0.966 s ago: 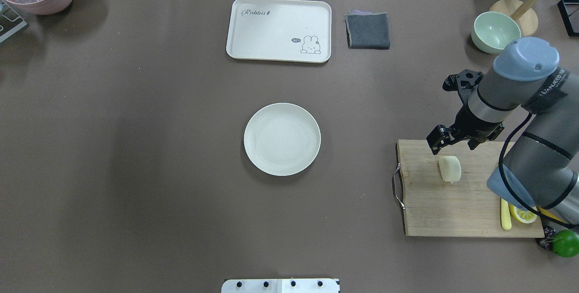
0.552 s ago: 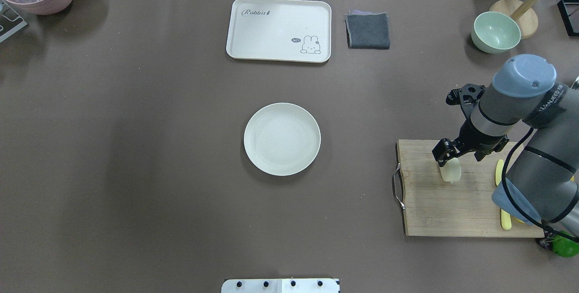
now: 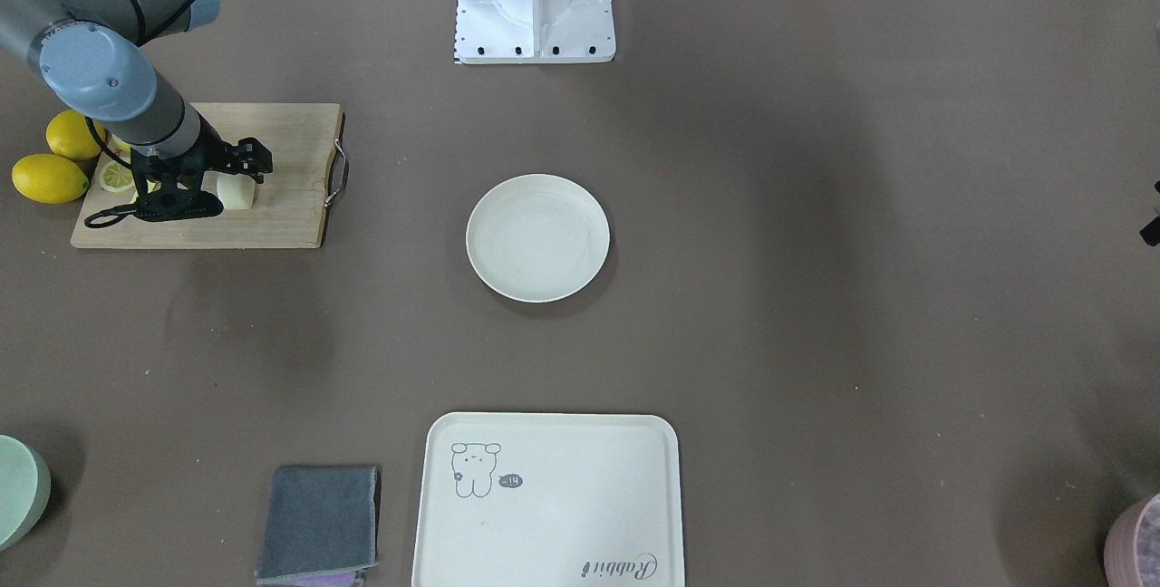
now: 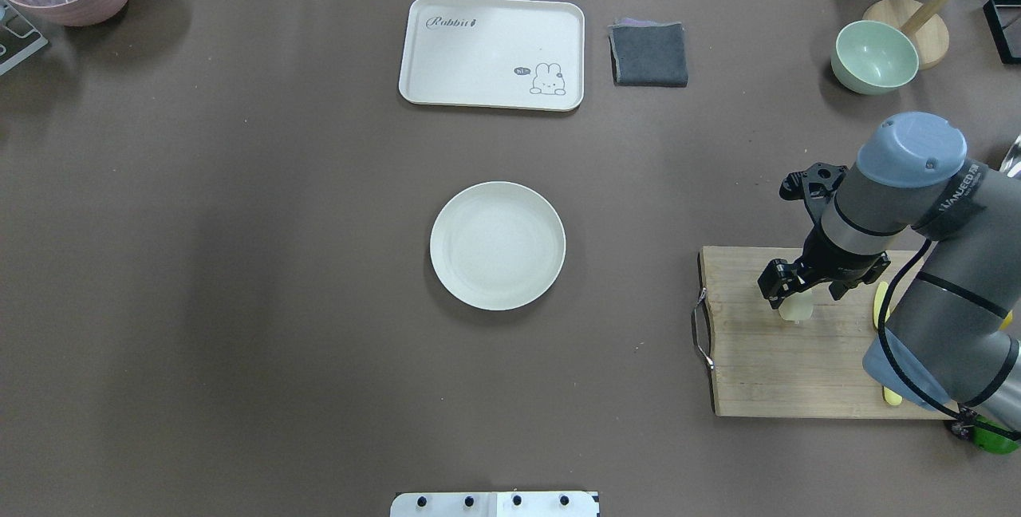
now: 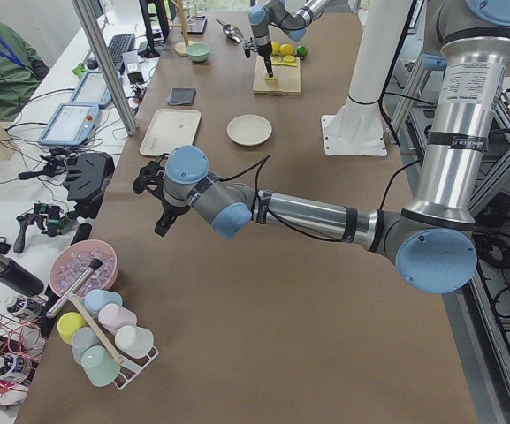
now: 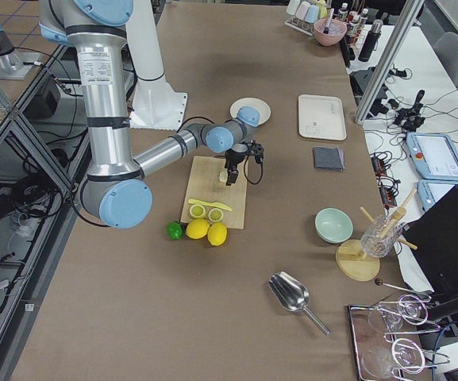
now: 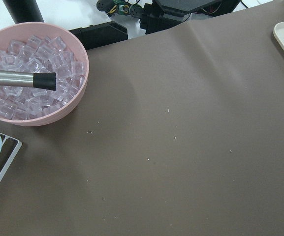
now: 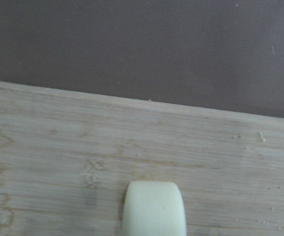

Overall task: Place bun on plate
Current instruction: 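Lower the right gripper onto the pale yellow bun and close it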

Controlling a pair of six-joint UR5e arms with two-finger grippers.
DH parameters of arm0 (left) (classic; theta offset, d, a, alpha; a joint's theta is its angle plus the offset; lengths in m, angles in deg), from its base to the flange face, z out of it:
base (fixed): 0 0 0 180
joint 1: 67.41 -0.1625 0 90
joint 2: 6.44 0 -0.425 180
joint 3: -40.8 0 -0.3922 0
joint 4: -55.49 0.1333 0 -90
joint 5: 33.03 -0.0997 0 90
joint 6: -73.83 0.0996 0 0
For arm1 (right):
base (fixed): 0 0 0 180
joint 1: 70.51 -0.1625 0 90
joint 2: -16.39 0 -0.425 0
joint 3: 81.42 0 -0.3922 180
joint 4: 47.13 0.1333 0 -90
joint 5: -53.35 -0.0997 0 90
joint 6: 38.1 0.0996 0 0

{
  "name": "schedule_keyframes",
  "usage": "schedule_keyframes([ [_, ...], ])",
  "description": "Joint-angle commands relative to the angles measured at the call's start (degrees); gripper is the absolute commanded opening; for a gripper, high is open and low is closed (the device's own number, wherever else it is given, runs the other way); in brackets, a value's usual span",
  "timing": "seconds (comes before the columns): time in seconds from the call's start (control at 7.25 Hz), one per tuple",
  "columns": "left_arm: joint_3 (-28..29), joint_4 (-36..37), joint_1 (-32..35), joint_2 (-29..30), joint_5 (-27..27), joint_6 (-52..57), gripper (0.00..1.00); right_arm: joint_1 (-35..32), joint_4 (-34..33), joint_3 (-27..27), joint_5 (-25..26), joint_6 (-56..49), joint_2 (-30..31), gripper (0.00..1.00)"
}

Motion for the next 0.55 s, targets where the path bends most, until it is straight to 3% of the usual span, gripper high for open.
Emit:
schedule_keyframes([
  [0.0, 0.03, -0.01, 0.01, -0.37, -0.12, 0.04, 0.98, 1.11, 0.10, -0.48, 0.37, 1.96, -0.34, 0.69],
  [0.14, 0.03, -0.01, 0.01, -1.07, -1.86, 0.30, 0.98, 1.02, 0.10, -0.48, 0.81, 1.61, -0.25, 0.56],
  [0.28, -0.06, -0.01, 0.01, -1.42, -3.10, 0.30, 0.98, 1.02, 0.10, -0.39, 1.25, 1.17, -0.08, 0.33],
  [0.41, -0.06, -0.10, 0.01, -1.52, -3.11, 0.30, 0.98, 0.93, 0.10, -0.48, 1.25, 0.82, -0.25, 0.00],
])
